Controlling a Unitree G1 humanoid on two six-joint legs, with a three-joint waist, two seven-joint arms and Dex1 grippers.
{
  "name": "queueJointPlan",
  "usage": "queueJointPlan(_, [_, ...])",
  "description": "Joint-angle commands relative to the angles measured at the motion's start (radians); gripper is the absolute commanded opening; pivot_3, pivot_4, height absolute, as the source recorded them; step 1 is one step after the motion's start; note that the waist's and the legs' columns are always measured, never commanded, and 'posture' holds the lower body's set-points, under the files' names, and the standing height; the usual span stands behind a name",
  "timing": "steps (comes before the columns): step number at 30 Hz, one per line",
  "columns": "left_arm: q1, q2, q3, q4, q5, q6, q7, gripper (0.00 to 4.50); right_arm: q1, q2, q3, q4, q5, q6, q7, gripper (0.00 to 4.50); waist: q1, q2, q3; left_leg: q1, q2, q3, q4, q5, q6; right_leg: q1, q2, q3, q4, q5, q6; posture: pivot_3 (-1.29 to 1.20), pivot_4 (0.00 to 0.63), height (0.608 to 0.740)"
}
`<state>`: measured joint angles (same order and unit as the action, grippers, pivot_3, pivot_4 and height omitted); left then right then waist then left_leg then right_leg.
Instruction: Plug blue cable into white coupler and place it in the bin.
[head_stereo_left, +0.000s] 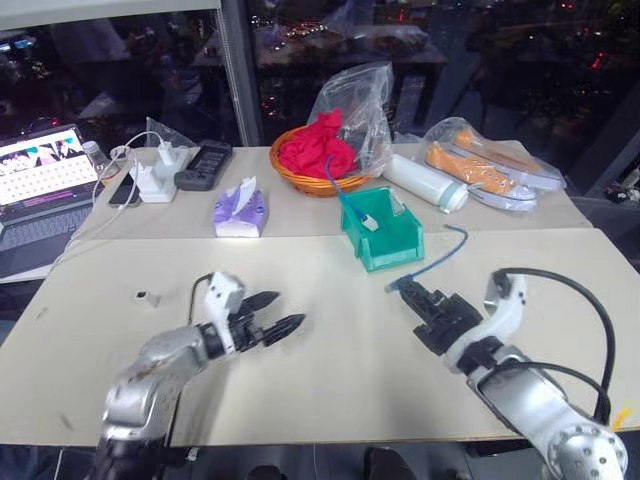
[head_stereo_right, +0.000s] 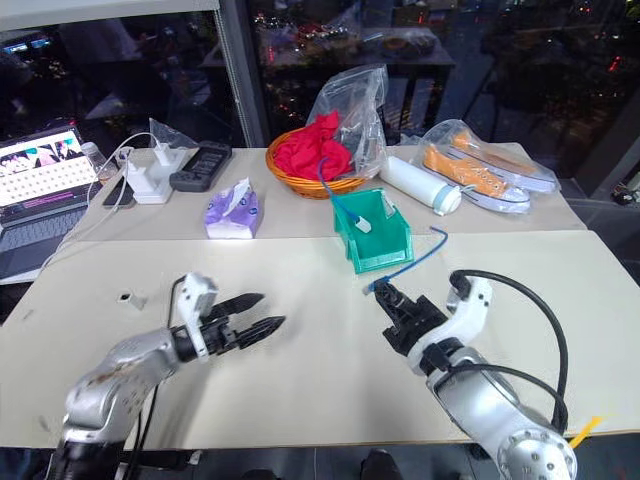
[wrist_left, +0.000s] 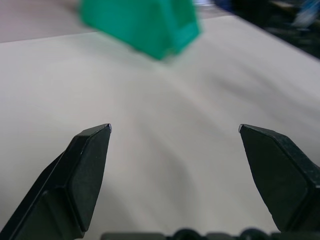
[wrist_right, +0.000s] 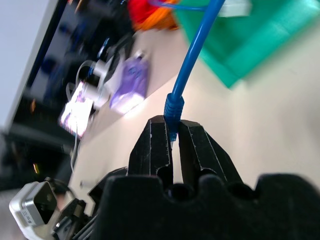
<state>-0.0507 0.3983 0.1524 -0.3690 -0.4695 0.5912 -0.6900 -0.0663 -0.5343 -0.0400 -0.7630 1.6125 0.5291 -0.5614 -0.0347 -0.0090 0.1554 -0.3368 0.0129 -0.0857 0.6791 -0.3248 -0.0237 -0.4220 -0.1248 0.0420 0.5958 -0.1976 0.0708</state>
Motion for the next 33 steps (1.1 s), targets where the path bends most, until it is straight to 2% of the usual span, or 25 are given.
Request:
queueJointPlan(1, [0.089,-0.041,0.076,-0.096,0.007,-0.063,0.109,4.42,-0.047,-0.031,0.024,-0.006,-0.006,0.038,0.052,0.00,0.006,0.000,0.000,0.000,0.000,0.000,0.000,0.000,0.000,0.000,0.000,0.000,0.000,0.000,0.000,0.00,0.150,0.740])
queueJointPlan(7, [0.249,-0.146,0.152,-0.091,0.070,-0.158,0.291,4.42,-0.089,-0.036,0.065,0.012,-0.025,0.066,0.086,0.00,0.017,-0.001,0.000,0.000,0.000,0.001,0.000,0.000,0.000,0.000,0.000,0.000,-0.001,0.000,0.000,0.00,0.150,0.740])
queueJointPlan(9, [0.255,-0.169,0.177,-0.056,0.091,-0.184,0.347,4.42,-0.120,-0.081,0.078,0.009,-0.087,0.107,0.132,0.00,0.021,-0.001,0.000,0.000,0.000,0.001,0.000,0.000,0.000,0.000,0.000,0.000,-0.001,0.000,0.000,0.00,0.150,0.740])
queueJointPlan(12, [0.211,-0.174,0.201,0.036,0.118,-0.231,0.394,4.42,-0.184,-0.159,0.110,-0.015,-0.205,0.172,0.236,0.00,0.023,-0.001,0.000,0.000,0.000,0.001,0.001,0.000,0.000,0.001,0.000,0.000,-0.001,0.000,0.000,0.00,0.150,0.740])
queueJointPlan(19, [0.058,-0.156,0.190,0.270,0.212,-0.330,0.472,4.42,-0.186,-0.158,0.103,-0.003,-0.258,0.186,0.336,0.00,0.023,-0.003,0.000,0.000,0.000,0.000,0.001,0.000,0.000,0.002,0.000,0.000,-0.001,0.001,-0.001,0.00,0.150,0.740])
queueJointPlan(24, [-0.035,-0.147,0.191,0.399,0.265,-0.397,0.534,4.42,-0.161,-0.213,0.059,0.014,-0.357,0.187,0.484,0.00,0.025,-0.003,0.000,0.000,0.000,0.000,0.001,0.000,0.000,0.002,0.000,-0.001,-0.001,0.001,-0.001,0.00,0.150,0.740])
queueJointPlan(28, [-0.043,-0.136,0.192,0.427,0.279,-0.405,0.552,4.42,-0.139,-0.258,0.022,0.048,-0.442,0.187,0.580,0.00,0.023,-0.003,0.000,0.001,0.000,0.000,0.001,0.000,0.000,0.002,0.000,-0.001,0.000,0.001,-0.001,0.00,0.150,0.740])
queueJointPlan(33, [0.049,-0.159,0.157,0.325,0.269,-0.364,0.537,4.42,-0.135,-0.254,-0.006,0.073,-0.486,0.196,0.636,0.00,0.016,-0.002,-0.001,0.001,0.000,0.001,0.001,0.000,0.000,0.002,0.000,0.000,0.000,0.001,-0.001,0.00,0.150,0.740])
